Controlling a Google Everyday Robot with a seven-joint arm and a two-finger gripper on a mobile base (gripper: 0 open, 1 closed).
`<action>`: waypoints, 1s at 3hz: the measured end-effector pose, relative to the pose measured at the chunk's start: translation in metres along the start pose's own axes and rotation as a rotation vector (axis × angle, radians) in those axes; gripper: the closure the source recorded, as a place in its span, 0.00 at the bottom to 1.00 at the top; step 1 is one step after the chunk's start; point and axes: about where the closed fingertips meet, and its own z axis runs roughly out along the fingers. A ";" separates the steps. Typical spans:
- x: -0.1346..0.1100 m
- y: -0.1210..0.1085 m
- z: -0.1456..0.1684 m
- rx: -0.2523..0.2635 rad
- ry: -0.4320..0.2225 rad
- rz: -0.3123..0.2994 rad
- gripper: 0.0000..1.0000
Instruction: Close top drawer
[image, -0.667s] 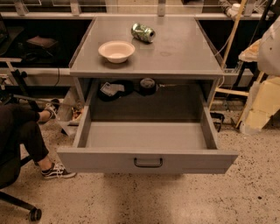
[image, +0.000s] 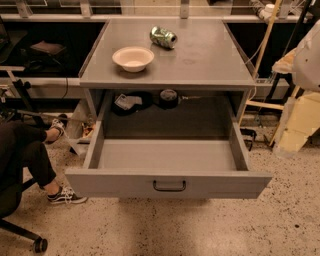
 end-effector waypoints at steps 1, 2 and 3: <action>-0.008 0.028 0.014 0.008 -0.023 -0.032 0.00; -0.019 0.065 0.060 -0.006 -0.089 -0.042 0.00; -0.030 0.102 0.131 -0.059 -0.146 -0.038 0.00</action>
Offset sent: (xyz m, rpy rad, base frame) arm -0.1035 0.0656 -0.2788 0.1236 0.2207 0.0740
